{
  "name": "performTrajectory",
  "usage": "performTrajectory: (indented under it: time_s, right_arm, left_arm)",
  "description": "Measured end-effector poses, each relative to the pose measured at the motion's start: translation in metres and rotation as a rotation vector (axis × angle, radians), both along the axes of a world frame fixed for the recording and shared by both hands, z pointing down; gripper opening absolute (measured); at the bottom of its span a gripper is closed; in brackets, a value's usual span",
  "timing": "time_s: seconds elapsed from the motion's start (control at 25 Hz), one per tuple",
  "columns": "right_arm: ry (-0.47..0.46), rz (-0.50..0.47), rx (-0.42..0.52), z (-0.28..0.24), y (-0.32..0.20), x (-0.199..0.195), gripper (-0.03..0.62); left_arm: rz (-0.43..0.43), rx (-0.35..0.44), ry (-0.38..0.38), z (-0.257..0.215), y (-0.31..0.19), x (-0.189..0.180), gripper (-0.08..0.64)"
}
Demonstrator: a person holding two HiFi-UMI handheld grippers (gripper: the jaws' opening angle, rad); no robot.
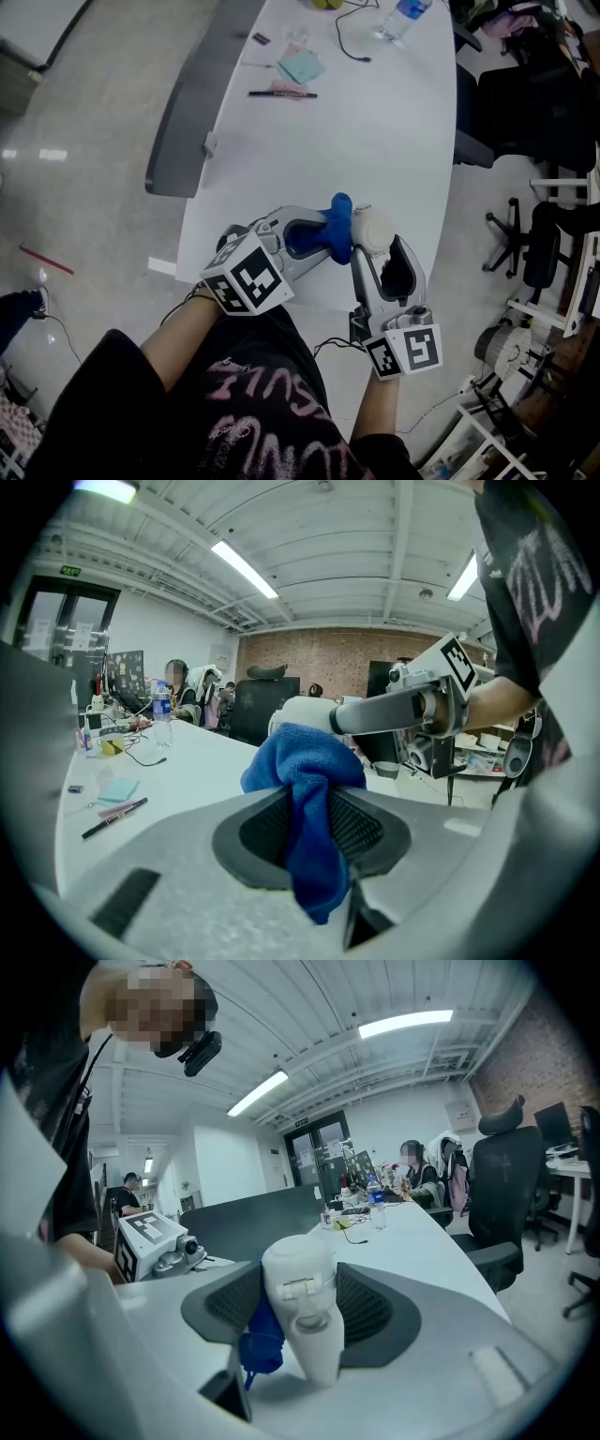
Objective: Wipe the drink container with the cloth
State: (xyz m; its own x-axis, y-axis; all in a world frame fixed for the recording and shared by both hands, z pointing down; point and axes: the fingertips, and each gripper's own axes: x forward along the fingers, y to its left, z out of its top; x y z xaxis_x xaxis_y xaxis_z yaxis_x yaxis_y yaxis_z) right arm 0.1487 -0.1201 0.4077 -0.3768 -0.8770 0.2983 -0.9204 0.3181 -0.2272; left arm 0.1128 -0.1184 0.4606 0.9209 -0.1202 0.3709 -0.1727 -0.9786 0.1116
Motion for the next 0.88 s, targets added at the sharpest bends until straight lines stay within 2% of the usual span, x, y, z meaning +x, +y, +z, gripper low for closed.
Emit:
performTrajectory:
  time_s: [0.36, 0.52, 0.72, 0.88]
  right_arm:
    - [-0.009, 0.002, -0.019, 0.003, -0.002, 0.000, 0.265]
    - [-0.011, -0.003, -0.024, 0.004, -0.003, -0.001, 0.267]
    - [-0.015, -0.004, -0.034, 0.005, -0.002, 0.000, 0.270]
    - [-0.013, -0.003, -0.041, 0.006, -0.003, 0.000, 0.272]
  left_arm:
    - [0.000, -0.080, -0.005, 0.036, -0.003, 0.000, 0.101]
    - [0.005, -0.096, -0.041, 0.054, -0.005, 0.000, 0.101]
    - [0.005, -0.156, -0.111, 0.082, -0.004, -0.002, 0.101]
    - [0.002, -0.189, -0.124, 0.091, -0.004, -0.001, 0.101]
